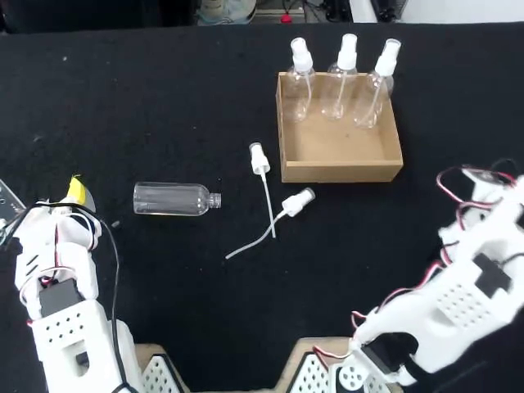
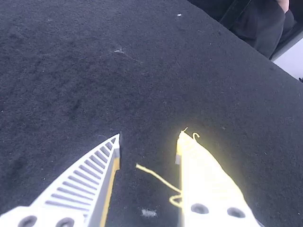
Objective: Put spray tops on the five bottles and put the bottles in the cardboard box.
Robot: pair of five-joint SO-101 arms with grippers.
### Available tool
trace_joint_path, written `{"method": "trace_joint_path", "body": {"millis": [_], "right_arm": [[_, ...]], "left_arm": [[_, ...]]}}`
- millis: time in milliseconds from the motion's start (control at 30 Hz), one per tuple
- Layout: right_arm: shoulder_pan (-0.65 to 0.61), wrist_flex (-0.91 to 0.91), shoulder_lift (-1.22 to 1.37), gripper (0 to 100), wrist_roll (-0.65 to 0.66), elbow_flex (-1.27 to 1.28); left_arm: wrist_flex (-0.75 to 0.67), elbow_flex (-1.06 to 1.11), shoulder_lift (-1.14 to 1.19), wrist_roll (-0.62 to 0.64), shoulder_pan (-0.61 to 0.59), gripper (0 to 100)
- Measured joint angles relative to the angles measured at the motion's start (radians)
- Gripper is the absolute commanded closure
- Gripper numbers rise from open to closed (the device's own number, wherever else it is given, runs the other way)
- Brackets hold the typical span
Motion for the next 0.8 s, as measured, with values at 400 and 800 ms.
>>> {"method": "trace_joint_path", "body": {"millis": [400,800], "right_arm": [[-0.14,0.0,0.003,77.0,-0.144,-0.169],[-0.14,0.163,0.003,64.6,-0.149,-0.169]], "left_arm": [[0.0,0.0,0.0,0.0,-0.002,81],[0.0,0.0,0.0,0.0,-0.002,81]]}}
